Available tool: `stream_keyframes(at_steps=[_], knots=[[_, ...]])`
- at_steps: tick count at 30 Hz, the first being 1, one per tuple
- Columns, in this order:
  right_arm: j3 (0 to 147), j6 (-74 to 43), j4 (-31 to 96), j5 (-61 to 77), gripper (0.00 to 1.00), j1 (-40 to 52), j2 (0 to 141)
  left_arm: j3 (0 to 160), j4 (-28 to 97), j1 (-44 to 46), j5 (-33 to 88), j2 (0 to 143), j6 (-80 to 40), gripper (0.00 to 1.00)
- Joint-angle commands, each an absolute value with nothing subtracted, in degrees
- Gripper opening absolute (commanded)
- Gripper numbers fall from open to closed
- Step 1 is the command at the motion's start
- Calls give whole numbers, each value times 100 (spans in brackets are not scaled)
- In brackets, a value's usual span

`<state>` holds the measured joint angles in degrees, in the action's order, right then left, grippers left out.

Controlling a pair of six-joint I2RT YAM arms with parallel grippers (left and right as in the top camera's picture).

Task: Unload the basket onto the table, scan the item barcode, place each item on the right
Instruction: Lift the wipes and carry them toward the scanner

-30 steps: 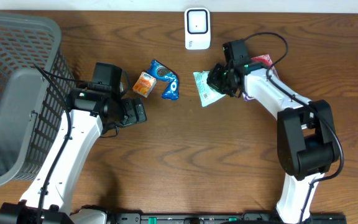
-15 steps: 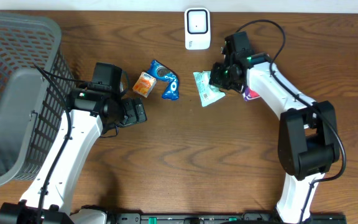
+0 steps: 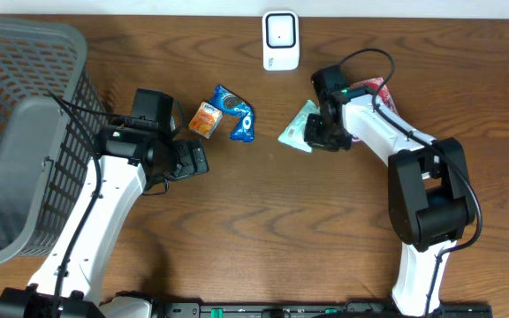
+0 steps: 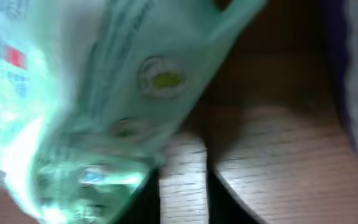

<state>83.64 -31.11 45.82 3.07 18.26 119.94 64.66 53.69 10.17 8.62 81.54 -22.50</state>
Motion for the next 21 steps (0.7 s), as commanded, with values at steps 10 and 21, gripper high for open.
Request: stream_keyframes(at_steps=[10, 21], knots=[[8545, -3011, 4150, 1798, 74, 1426, 11821, 6423, 5393, 1009, 829, 8167, -2217, 98], [8508, -3826, 3546, 2375, 74, 1199, 11826, 6423, 5393, 1009, 829, 8167, -2217, 98]])
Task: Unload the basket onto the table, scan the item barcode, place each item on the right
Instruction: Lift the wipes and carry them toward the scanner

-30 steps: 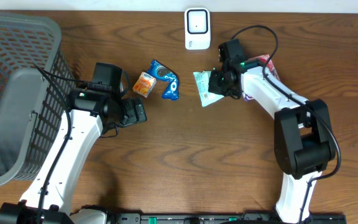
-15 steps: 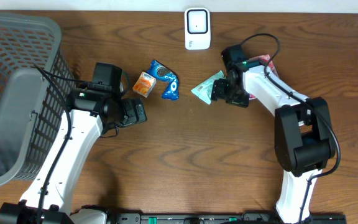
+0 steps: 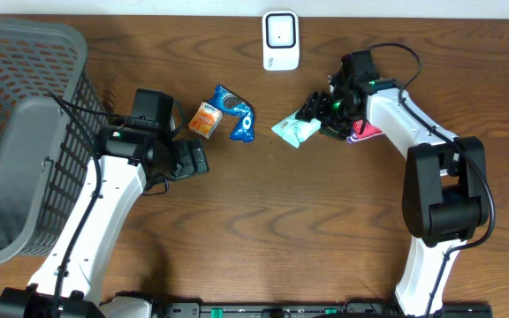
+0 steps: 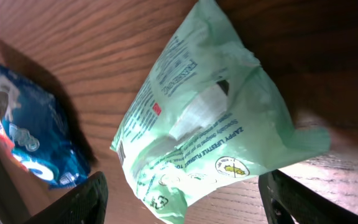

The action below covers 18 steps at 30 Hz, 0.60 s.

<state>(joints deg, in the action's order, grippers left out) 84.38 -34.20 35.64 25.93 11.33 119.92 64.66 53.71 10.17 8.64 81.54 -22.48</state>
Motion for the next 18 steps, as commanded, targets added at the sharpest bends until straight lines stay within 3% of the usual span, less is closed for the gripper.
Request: stream_keyframes(at_steps=[1, 4, 9, 10, 11, 12, 13, 14, 15, 18], knots=[[8462, -3929, 3551, 2032, 75, 1273, 11830, 6423, 5393, 1009, 829, 8167, -2217, 98], [8381, -4143, 3533, 1553, 79, 1483, 11915, 6423, 5393, 1009, 829, 8167, -2217, 98], [8377, -4412, 3468, 1087, 78, 1741, 12213, 6423, 5393, 1009, 829, 8167, -2217, 98], [8377, -4412, 3437, 1081, 71, 1778, 12300, 6423, 5393, 1009, 829, 8167, -2217, 98], [8377, -4412, 3415, 1079, 56, 1811, 12392, 6423, 5393, 1009, 829, 8167, -2217, 98], [8377, -4410, 3420, 1079, 50, 1811, 12405, 6423, 5393, 1009, 829, 8167, -2217, 98], [8377, -4407, 3428, 1079, 30, 1809, 12436, 6423, 5393, 1009, 829, 8167, -2217, 98], [8377, -4403, 3430, 1081, 22, 1806, 12436, 6423, 5393, 1009, 829, 8167, -2217, 98], [8385, -4327, 3437, 1085, 2, 1787, 12427, 6423, 5393, 1009, 829, 8167, -2217, 98], [8595, -3907, 3745, 1059, 1, 1682, 12324, 6423, 5393, 1009, 829, 8167, -2217, 98]])
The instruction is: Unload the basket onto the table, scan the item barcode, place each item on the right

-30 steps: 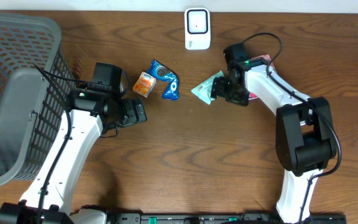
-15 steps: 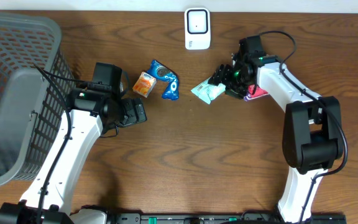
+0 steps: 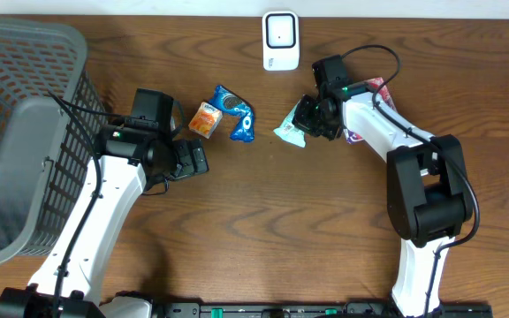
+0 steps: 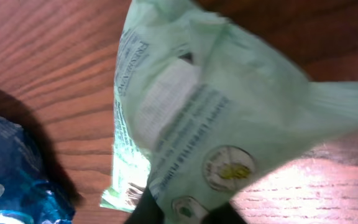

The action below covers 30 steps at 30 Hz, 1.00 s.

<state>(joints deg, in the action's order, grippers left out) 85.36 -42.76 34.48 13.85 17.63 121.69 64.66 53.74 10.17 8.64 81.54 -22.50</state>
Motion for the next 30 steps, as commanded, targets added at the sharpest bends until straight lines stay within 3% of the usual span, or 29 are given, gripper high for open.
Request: stream_keyframes(at_steps=[1, 5, 10, 17, 25, 30], knots=[[8816, -3686, 4062, 987, 1, 1619, 12239, 6423, 5393, 1009, 829, 8167, -2217, 98], [9642, -3284, 5100, 259, 1, 1588, 12132, 6423, 5393, 1009, 829, 8167, -2215, 98], [10731, -2961, 6302, -1914, 1, 1942, 12130, 6423, 5393, 1009, 829, 8167, -2217, 98], [10530, -2797, 6587, -4344, 1, 2840, 12379, 6423, 5393, 1009, 829, 8167, -2217, 98], [10521, -2075, 6665, -4661, 1, 3555, 13373, 6423, 5393, 1009, 829, 8167, -2217, 98], [10547, -2228, 6635, -3929, 16, 3983, 13686, 6423, 5393, 1009, 829, 8167, -2217, 98]])
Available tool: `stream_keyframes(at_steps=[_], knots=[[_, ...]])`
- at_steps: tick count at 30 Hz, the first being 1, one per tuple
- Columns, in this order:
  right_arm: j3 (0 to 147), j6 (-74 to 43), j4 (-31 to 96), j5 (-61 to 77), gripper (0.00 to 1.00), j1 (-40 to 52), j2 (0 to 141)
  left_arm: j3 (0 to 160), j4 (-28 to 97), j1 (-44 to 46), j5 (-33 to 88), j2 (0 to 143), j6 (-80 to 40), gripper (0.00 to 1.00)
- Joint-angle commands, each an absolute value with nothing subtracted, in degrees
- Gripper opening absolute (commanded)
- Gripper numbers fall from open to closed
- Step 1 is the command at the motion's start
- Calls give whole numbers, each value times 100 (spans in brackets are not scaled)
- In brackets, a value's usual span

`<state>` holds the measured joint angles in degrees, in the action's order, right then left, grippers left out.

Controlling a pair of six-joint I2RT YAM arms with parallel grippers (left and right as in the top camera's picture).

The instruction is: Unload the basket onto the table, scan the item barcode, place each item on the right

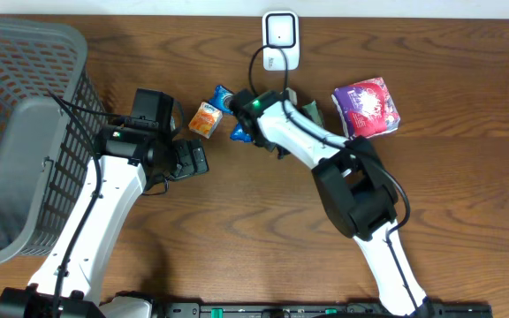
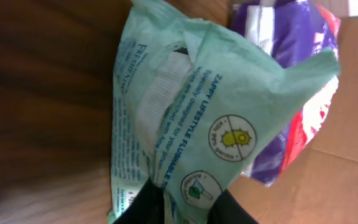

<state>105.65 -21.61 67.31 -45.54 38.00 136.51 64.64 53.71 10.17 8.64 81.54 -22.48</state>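
My right gripper [image 2: 179, 202] is shut on the lower edge of a pale green wipes packet [image 2: 191, 118], which fills the right wrist view. In the overhead view only a sliver of the green packet [image 1: 308, 113] shows beside the right wrist, just below the white scanner [image 1: 280, 40] at the table's back edge. The right gripper [image 1: 295, 111] is mostly hidden under its own arm there. My left gripper [image 1: 197, 159] rests low at the left, away from the items, and how its jaws stand does not show.
A purple tissue pack [image 1: 366, 107] lies right of the green packet. An orange packet [image 1: 205, 119] and a blue snack bag [image 1: 223, 93], partly under the right arm, lie left of it. A grey mesh basket [image 1: 25, 132] fills the left side.
The right arm has swung round, so its wrist now sits left of the green packet. The packet is nearer the scanner, still gripped. The purple pack is now uncovered.
The right gripper was first close over the green packet on the table, with the view blurred. Then it stood open around the packet. Then it was shut on the packet's edge, and now it holds the packet turned just below the scanner. The left arm stayed still.
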Motion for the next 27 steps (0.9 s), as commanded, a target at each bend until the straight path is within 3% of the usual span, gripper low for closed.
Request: stream_keyframes(at_steps=[1, 4, 6, 9, 16, 19, 27], knots=[[10707, -2226, 6573, -3382, 20, 4056, 13646, 6423, 5393, 1009, 829, 8167, -2215, 98], [11190, -2224, 6652, -2630, 25, 4071, 13638, 6423, 5393, 1009, 829, 8167, -2217, 98], [11629, -2222, 6781, -2189, 41, 4010, 13638, 6423, 5393, 1009, 829, 8167, -2217, 98], [12401, -2222, 7170, -1658, 55, 3822, 13638, 6423, 5393, 1009, 829, 8167, -2217, 98], [13268, -1872, 8125, -1017, 59, 3406, 13638, 6423, 5393, 1009, 829, 8167, -2217, 98], [13111, -1745, 7957, -285, 59, 3420, 13642, 6423, 5393, 1009, 829, 8167, -2217, 98], [12143, -1772, 7000, -290, 66, 3662, 13653, 6423, 5393, 1009, 829, 8167, -2217, 98]])
